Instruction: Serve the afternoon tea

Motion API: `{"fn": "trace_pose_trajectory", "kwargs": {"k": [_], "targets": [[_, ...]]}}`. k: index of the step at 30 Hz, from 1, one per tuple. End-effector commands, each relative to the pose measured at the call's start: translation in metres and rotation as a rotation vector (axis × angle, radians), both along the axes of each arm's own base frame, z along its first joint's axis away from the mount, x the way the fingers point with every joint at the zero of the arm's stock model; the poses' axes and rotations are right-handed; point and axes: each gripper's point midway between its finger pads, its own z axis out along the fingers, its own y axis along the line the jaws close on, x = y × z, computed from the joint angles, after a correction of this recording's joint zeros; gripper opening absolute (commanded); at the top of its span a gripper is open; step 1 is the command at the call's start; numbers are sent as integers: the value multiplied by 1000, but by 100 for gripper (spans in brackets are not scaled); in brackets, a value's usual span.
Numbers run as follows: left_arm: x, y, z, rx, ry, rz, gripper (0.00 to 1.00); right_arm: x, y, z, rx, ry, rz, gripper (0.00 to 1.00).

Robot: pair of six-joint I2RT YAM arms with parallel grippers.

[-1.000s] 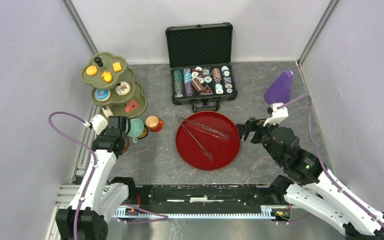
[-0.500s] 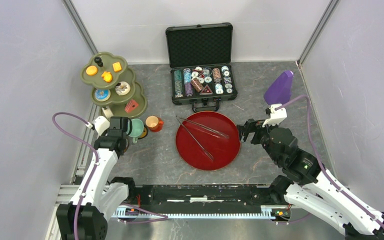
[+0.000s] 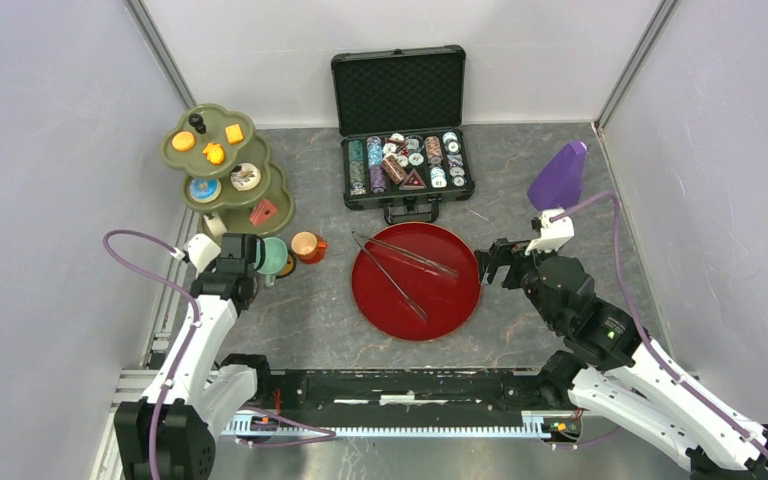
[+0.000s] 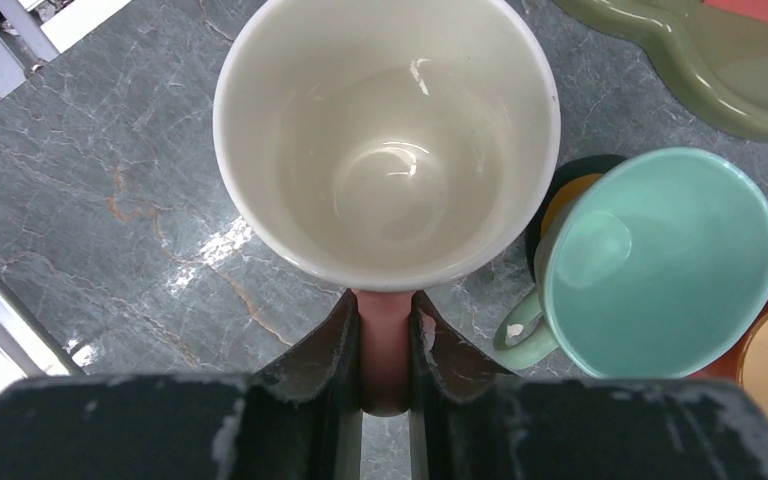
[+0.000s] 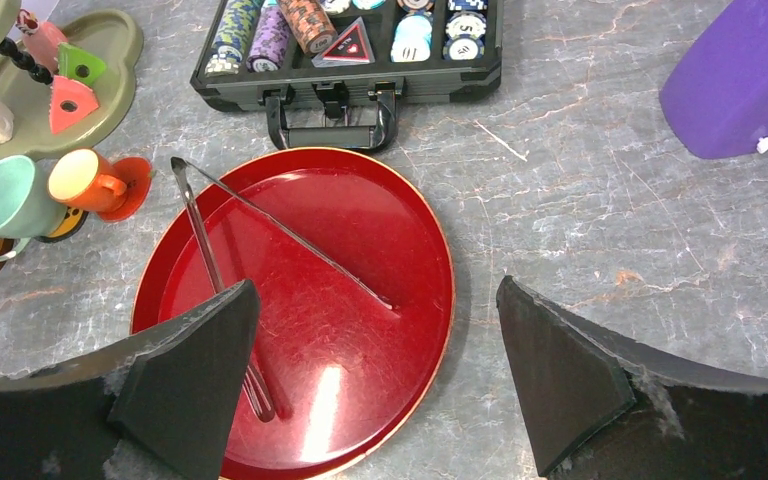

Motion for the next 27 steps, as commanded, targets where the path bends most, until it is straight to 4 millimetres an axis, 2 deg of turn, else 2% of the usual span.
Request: {"fn": "trace_pose_trajectory", "kwargs": {"k": [1, 6, 16, 18, 22, 27], "targets": [[21, 4, 9, -11, -130, 69, 3, 2, 0, 3, 10, -23, -6, 96], [21, 4, 8, -12, -112, 64, 10, 1, 1, 1, 12, -16, 1, 96], [16, 2, 14, -25, -112, 56, 33, -1, -2, 4, 19, -20, -4, 96], [16, 0, 17, -35, -117, 50, 43, -1, -1, 4, 20, -17, -3, 96], [15, -2, 27, -46, -123, 40, 55, 0, 1, 2, 19, -10, 3, 96], [15, -5, 46, -55, -148, 17, 64, 0, -6, 2, -12, -9, -17, 97]]}}
